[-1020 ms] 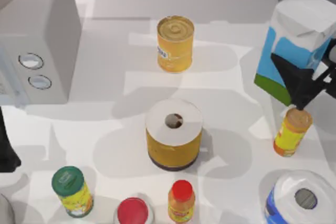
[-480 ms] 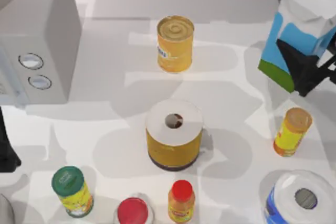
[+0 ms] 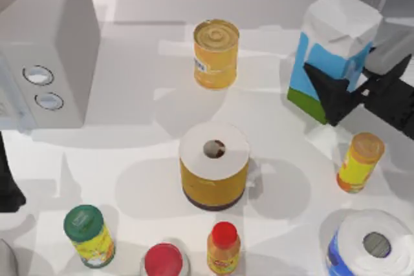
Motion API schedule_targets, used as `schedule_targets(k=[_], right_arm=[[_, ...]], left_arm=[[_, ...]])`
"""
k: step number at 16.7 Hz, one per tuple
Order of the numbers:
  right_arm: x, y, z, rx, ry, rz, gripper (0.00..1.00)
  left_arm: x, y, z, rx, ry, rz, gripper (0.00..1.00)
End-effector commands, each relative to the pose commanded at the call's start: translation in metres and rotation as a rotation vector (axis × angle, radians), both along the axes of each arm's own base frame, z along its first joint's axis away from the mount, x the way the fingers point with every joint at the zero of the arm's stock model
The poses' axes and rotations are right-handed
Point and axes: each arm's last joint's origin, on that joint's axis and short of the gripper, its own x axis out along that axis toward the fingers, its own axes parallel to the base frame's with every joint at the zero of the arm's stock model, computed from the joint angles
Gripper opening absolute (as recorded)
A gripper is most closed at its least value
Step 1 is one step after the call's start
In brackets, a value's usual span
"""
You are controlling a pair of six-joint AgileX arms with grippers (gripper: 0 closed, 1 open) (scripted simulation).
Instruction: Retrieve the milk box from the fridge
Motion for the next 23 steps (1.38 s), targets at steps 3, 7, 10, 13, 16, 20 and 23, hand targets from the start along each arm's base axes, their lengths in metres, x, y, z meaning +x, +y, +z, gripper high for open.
schedule_targets(k=[3,7,10,13,16,20,23], right_arm=[[0.0017,0.0095,-0.0013,-0.016,-0.037,0.023,0.00],[0.0017,0.0095,-0.0013,-0.016,-0.037,0.023,0.08],[0.0017,0.0095,-0.0013,-0.016,-0.037,0.023,0.30],[0.0017,0.0095,-0.0013,-0.016,-0.037,0.023,0.53],[0.0017,0.0095,-0.0013,-0.016,-0.037,0.023,0.75],[0.0017,0.0095,-0.0013,-0.016,-0.037,0.023,1.00],[0.0017,0.0095,-0.0013,-0.016,-0.037,0.023,1.00]], left_arm=[[0.0000,0.0000,0.0000,0.000,0.000,0.000,1.00],[0.0000,0.0000,0.0000,0.000,0.000,0.000,1.00],[0.0000,0.0000,0.0000,0.000,0.000,0.000,1.00],[0.0000,0.0000,0.0000,0.000,0.000,0.000,1.00],[0.0000,0.0000,0.0000,0.000,0.000,0.000,1.00],[0.0000,0.0000,0.0000,0.000,0.000,0.000,1.00],[0.0000,0.0000,0.0000,0.000,0.000,0.000,1.00]])
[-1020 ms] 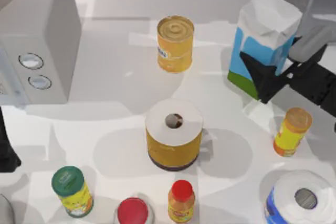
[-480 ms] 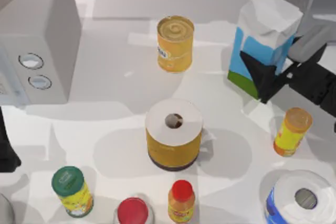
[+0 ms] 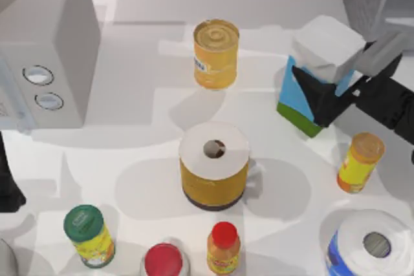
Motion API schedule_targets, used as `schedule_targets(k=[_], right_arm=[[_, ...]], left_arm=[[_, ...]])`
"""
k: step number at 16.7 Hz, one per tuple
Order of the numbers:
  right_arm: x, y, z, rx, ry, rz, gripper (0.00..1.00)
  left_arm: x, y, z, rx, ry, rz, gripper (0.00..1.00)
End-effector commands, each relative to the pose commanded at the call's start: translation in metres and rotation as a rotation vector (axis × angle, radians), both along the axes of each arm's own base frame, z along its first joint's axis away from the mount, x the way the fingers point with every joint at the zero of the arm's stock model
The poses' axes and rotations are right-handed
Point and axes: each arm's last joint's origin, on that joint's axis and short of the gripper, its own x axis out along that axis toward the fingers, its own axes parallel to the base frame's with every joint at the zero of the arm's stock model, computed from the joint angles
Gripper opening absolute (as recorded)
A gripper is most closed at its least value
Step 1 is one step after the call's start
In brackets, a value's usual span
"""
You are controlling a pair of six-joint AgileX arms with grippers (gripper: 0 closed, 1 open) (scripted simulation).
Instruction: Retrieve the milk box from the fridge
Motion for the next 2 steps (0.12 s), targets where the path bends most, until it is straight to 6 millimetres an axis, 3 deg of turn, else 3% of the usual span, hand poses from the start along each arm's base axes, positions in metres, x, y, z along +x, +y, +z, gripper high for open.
schedule_targets(k=[2], right_arm=[[0.0000,0.0000,0.0000,0.000,0.000,0.000,1.00]], left_arm=[[0.0000,0.0000,0.0000,0.000,0.000,0.000,1.00]])
